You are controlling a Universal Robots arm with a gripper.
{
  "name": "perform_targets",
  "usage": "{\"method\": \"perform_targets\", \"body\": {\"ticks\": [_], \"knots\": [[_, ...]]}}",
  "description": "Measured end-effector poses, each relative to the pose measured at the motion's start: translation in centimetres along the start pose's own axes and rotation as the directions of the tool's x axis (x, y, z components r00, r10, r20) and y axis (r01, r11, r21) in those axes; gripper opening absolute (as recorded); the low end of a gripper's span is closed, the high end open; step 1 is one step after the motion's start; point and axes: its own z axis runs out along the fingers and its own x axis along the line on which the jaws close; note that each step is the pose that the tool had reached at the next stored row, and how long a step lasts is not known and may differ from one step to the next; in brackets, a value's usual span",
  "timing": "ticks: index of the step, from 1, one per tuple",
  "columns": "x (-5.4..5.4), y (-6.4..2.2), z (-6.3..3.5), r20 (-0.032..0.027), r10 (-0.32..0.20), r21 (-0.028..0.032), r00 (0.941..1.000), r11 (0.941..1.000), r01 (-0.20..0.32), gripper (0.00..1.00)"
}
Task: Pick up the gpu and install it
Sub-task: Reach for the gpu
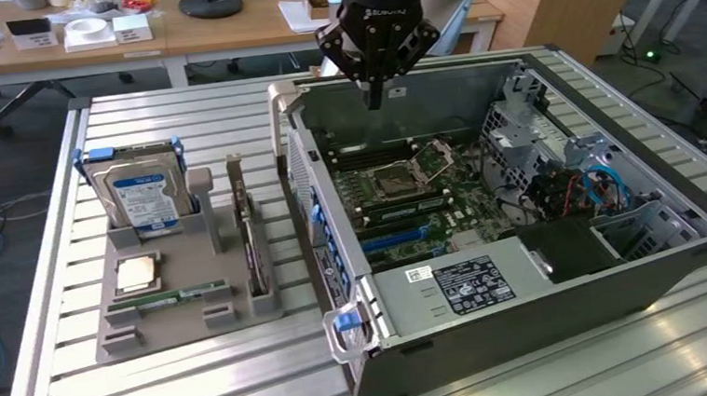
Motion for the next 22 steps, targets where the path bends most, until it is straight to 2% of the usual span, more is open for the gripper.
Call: {"method": "perform_targets", "body": {"ticks": [22], "knots": [[1.4, -0.11, -0.01, 0.0000, 0.000, 0.0000, 1.0000, 1.0000, 0.000, 0.11]]}}
